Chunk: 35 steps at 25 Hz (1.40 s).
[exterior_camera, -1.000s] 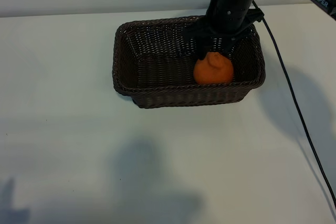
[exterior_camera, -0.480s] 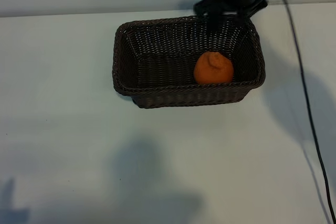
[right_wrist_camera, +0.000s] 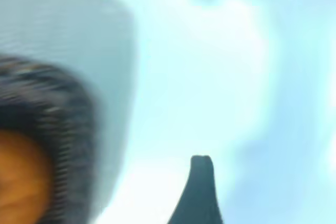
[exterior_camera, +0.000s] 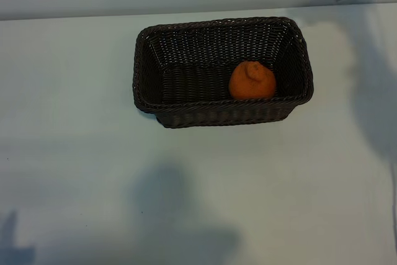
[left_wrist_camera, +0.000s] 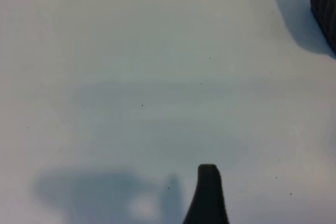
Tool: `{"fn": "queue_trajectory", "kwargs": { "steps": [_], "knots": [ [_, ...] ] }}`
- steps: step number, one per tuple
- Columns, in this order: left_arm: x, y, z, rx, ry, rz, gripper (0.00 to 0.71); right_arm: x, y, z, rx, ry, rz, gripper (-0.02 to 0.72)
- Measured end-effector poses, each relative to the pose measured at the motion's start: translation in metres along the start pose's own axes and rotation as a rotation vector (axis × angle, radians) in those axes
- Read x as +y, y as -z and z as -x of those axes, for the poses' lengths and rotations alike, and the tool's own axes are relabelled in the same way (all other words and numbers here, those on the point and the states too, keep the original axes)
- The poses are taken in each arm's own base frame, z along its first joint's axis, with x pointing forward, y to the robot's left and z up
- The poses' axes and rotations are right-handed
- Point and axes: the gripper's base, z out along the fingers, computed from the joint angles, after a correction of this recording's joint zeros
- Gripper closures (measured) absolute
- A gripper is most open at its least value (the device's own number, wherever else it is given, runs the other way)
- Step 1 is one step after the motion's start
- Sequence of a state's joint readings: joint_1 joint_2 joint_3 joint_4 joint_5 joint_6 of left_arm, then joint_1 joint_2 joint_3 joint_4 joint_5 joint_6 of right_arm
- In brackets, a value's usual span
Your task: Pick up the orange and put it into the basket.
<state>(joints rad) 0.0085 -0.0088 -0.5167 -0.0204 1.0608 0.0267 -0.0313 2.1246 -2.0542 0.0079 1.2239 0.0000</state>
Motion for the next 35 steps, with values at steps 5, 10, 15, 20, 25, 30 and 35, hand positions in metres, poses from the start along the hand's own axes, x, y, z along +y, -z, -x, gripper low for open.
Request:
{"fn": "queue_trajectory", "kwargs": {
  "steps": [5, 10, 15, 20, 25, 30, 35],
  "knots": [
    [0.0, 0.0, 0.0, 0.0, 0.0, 0.0, 0.118, -0.05, 0.001, -0.002, 0.0, -0.1, -0.04, 0.106],
    [0.0, 0.0, 0.0, 0.0, 0.0, 0.0, 0.118, -0.075, 0.003, -0.006, 0.002, -0.148, -0.065, 0.116],
    [0.0, 0.0, 0.0, 0.0, 0.0, 0.0, 0.118, -0.074, 0.009, -0.006, -0.011, -0.154, -0.053, 0.15],
    [0.0, 0.0, 0.0, 0.0, 0.0, 0.0, 0.118, -0.072, 0.042, -0.006, -0.076, -0.151, -0.058, 0.169],
    [0.0, 0.0, 0.0, 0.0, 0.0, 0.0, 0.118, -0.066, 0.098, -0.012, -0.188, -0.148, -0.056, 0.17],
    [0.0, 0.0, 0.0, 0.0, 0.0, 0.0, 0.118, -0.055, 0.174, -0.031, -0.343, -0.147, -0.028, 0.17],
    [0.0, 0.0, 0.0, 0.0, 0.003, 0.0, 0.118, -0.045, 0.236, -0.068, -0.457, -0.139, -0.024, 0.171]
  ]
}}
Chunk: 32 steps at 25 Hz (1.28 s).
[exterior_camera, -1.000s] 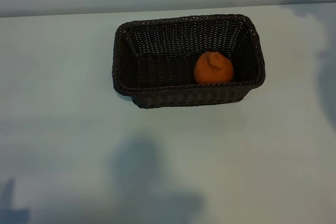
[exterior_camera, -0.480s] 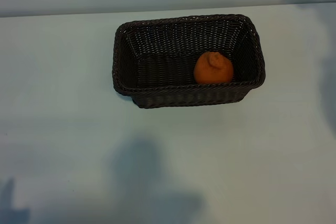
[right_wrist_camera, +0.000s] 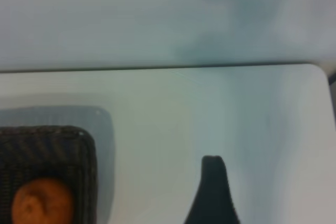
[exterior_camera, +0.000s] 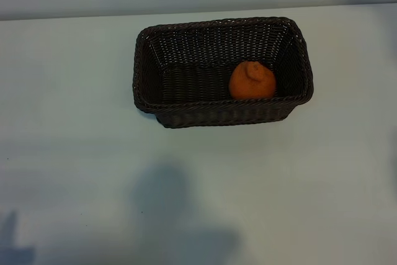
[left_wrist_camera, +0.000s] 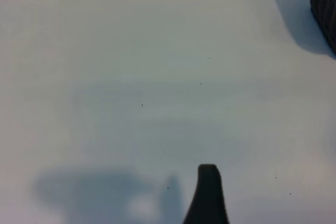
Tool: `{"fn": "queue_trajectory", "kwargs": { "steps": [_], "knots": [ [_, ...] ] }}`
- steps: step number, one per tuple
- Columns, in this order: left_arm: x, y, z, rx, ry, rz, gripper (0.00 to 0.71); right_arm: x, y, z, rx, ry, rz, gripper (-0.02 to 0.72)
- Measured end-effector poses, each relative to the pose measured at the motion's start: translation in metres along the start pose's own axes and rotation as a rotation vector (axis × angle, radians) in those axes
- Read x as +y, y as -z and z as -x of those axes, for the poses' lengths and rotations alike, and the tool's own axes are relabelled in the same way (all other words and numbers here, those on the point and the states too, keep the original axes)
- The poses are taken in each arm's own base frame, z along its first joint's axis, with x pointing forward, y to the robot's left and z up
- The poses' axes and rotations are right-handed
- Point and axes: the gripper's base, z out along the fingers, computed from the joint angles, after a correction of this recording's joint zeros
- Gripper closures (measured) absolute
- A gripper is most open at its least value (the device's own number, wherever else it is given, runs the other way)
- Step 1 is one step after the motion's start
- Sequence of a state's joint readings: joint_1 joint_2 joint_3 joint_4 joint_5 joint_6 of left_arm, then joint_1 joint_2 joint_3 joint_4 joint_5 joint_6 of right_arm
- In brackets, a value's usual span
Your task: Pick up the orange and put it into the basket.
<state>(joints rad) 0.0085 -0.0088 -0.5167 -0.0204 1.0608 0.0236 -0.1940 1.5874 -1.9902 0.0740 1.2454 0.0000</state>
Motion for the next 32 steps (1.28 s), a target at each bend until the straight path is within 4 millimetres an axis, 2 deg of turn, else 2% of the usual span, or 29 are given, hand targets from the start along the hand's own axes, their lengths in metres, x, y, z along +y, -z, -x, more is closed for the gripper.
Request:
{"fn": "queue_trajectory", "kwargs": {
  "steps": [7, 13, 15, 18, 23, 32],
  "knots": [
    [0.0, 0.0, 0.0, 0.0, 0.0, 0.0, 0.118, 0.004, 0.081, -0.035, -0.113, 0.02, -0.003, 0.171],
    [0.0, 0.0, 0.0, 0.0, 0.0, 0.0, 0.118, 0.007, 0.147, -0.081, -0.218, 0.032, -0.017, 0.173],
    [0.0, 0.0, 0.0, 0.0, 0.0, 0.0, 0.118, 0.008, 0.178, -0.105, -0.287, 0.036, -0.016, 0.173],
    [0.0, 0.0, 0.0, 0.0, 0.0, 0.0, 0.118, 0.009, 0.203, -0.132, -0.344, 0.039, -0.015, 0.173],
    [0.0, 0.0, 0.0, 0.0, 0.0, 0.0, 0.118, 0.009, 0.225, -0.182, -0.395, 0.043, -0.016, 0.173],
    [0.0, 0.0, 0.0, 0.0, 0.0, 0.0, 0.118, 0.005, 0.221, -0.263, -0.454, 0.047, -0.044, 0.173]
  ]
}}
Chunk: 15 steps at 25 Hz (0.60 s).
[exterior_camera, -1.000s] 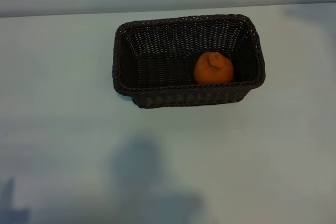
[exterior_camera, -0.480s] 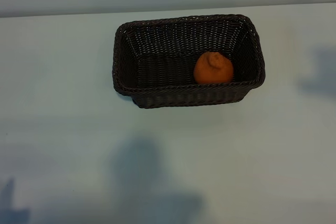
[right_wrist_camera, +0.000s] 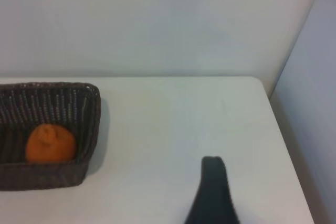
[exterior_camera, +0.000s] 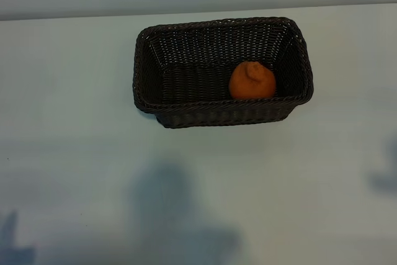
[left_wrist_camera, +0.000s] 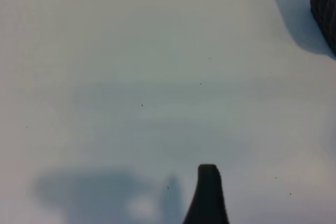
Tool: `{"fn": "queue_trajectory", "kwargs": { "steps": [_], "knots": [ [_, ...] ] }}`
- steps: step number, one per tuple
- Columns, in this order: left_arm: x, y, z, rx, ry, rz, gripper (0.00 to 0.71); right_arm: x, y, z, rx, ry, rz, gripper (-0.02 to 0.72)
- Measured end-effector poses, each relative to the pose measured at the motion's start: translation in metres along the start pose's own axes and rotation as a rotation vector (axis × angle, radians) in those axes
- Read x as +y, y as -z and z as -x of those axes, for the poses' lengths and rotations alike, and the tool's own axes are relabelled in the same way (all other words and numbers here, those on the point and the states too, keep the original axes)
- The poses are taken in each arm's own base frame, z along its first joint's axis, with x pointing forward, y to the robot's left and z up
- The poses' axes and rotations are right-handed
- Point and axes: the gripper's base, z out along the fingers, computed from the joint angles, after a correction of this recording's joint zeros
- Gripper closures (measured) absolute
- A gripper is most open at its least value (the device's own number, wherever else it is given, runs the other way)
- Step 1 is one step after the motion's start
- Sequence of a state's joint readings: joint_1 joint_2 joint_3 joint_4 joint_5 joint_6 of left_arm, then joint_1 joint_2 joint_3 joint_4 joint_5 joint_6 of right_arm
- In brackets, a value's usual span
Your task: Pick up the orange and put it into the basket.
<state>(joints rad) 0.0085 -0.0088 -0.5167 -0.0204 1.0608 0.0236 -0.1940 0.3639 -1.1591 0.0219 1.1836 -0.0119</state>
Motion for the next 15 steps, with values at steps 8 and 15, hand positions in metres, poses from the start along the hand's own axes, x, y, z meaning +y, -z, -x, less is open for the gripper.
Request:
{"fn": "queue_trajectory", "kwargs": {
  "steps": [8, 15],
  "knots": [
    [0.0, 0.0, 0.0, 0.0, -0.001, 0.0, 0.118, 0.0, 0.002, -0.056, -0.023, 0.0, -0.001, 0.173],
    [0.0, 0.0, 0.0, 0.0, -0.002, 0.0, 0.118, 0.0, -0.013, -0.092, 0.038, -0.001, -0.001, 0.174]
  ]
}}
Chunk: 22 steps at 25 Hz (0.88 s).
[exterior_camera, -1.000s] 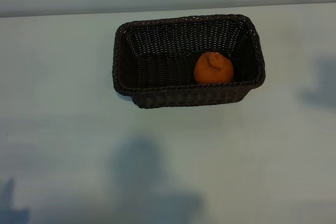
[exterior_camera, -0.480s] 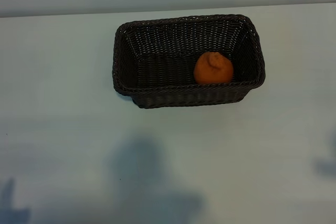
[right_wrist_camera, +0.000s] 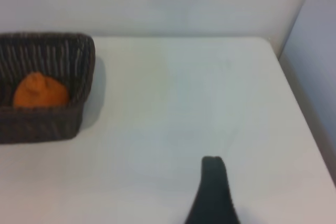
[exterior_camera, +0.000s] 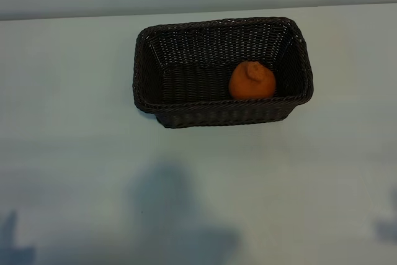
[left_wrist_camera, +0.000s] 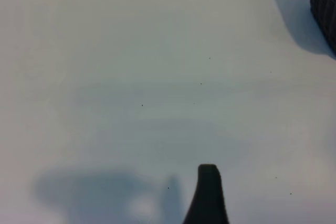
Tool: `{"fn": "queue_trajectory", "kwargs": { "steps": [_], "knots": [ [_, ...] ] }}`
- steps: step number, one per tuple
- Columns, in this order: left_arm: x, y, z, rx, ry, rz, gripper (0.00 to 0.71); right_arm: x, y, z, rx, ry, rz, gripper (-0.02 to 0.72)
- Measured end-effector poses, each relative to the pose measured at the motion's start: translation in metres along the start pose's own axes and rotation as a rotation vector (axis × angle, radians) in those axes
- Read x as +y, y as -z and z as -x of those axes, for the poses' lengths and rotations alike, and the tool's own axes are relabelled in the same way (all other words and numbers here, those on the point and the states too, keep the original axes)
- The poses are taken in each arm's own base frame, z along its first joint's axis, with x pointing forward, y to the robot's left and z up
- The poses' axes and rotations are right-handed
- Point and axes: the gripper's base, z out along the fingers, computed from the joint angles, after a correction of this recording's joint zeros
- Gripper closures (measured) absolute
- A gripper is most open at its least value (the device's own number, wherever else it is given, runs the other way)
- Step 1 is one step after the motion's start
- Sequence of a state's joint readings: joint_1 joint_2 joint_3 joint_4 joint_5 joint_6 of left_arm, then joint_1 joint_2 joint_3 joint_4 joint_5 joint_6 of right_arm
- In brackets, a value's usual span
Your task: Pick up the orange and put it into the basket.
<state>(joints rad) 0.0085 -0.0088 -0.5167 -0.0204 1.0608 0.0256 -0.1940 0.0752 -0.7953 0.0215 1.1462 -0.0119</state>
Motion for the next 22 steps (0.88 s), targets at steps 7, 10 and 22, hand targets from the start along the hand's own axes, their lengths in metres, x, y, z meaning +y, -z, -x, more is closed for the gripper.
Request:
{"fn": "queue_trajectory", "kwargs": {
  "steps": [7, 10, 22],
  "knots": [
    [0.0, 0.0, 0.0, 0.0, 0.0, 0.0, 0.118, -0.001, -0.009, -0.027, 0.021, 0.003, -0.008, 0.174],
    [0.0, 0.0, 0.0, 0.0, 0.0, 0.0, 0.118, -0.001, -0.015, -0.033, 0.058, 0.003, -0.01, 0.174],
    [0.0, 0.0, 0.0, 0.0, 0.0, 0.0, 0.118, -0.002, -0.04, -0.056, 0.181, -0.042, -0.023, 0.174]
  ]
}}
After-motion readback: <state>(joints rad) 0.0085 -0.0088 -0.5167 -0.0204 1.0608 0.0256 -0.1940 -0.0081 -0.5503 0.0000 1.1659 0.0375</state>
